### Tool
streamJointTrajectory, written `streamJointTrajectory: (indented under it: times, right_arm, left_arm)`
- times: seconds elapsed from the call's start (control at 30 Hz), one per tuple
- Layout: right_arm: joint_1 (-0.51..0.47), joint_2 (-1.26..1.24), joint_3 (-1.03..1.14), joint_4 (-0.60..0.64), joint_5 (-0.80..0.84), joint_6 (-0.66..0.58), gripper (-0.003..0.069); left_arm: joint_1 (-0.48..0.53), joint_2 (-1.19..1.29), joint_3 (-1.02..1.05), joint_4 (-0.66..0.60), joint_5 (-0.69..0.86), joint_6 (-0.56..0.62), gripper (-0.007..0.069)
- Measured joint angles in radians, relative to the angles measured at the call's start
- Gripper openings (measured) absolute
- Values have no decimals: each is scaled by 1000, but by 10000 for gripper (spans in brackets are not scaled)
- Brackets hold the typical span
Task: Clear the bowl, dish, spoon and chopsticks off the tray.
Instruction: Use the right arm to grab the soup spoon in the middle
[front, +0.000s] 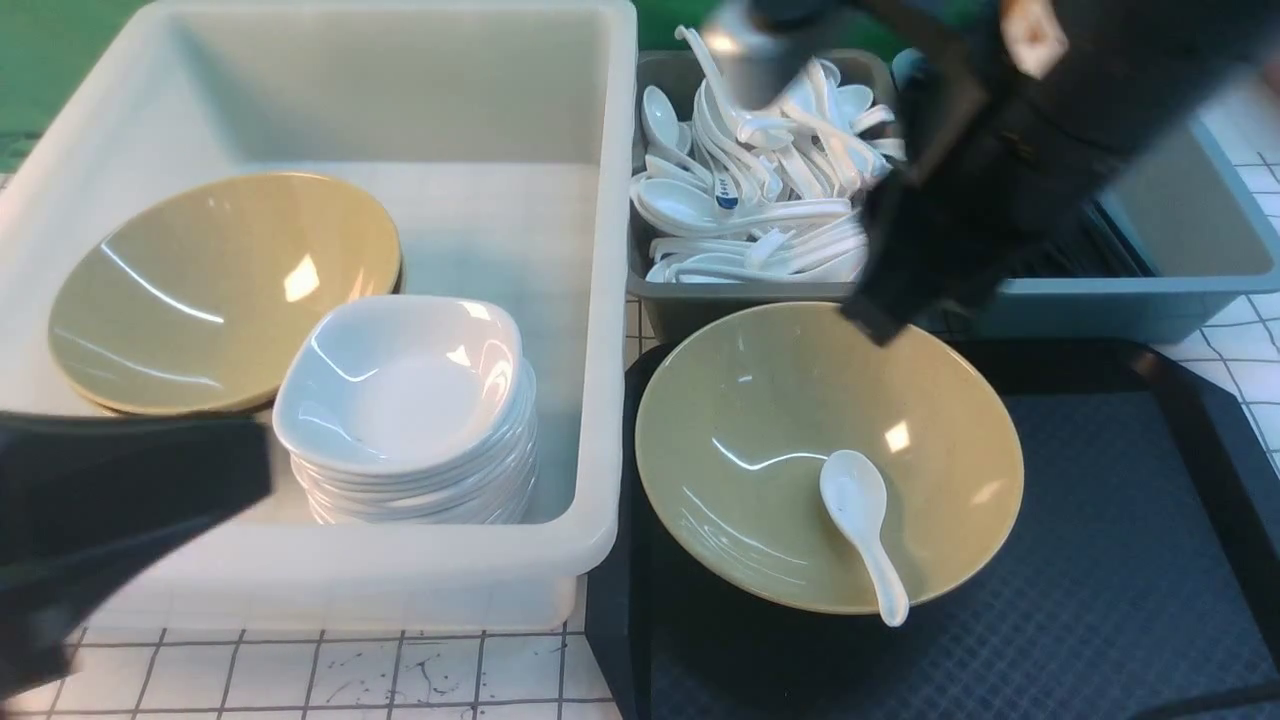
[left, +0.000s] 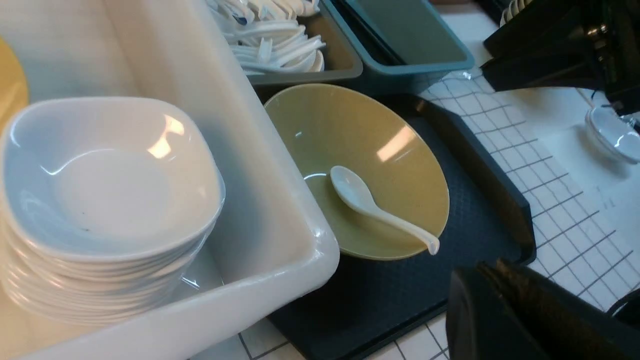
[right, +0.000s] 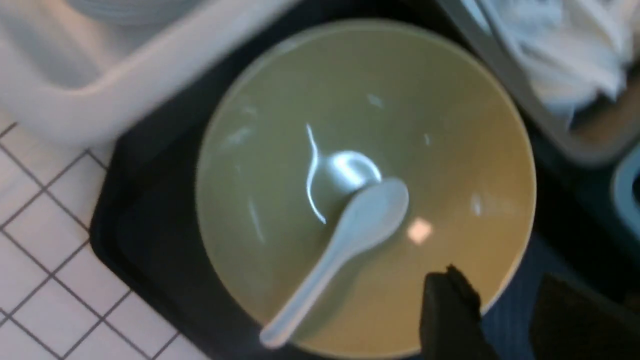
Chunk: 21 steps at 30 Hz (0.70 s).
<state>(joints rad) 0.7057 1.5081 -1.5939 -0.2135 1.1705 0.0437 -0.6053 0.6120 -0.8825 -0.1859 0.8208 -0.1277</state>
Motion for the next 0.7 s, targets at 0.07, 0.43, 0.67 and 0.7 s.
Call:
streamJointTrajectory:
  times: [0.07, 0.43, 0.67, 0.7]
  right_arm:
    - [-21, -28, 69, 0, 0, 70, 258]
    - [-28, -160, 240, 9, 0, 125, 276]
    - [-29, -213, 261, 67, 0, 277, 284]
    - [-29, -188, 274, 109, -3, 283, 293]
  left_arm:
    - [0, 32, 0, -8, -8, 33, -1]
    - [0, 229, -1, -224, -58, 173, -1]
    - [0, 350, -25, -271, -80, 224, -1]
    - [0, 347, -33, -272, -83, 235, -1]
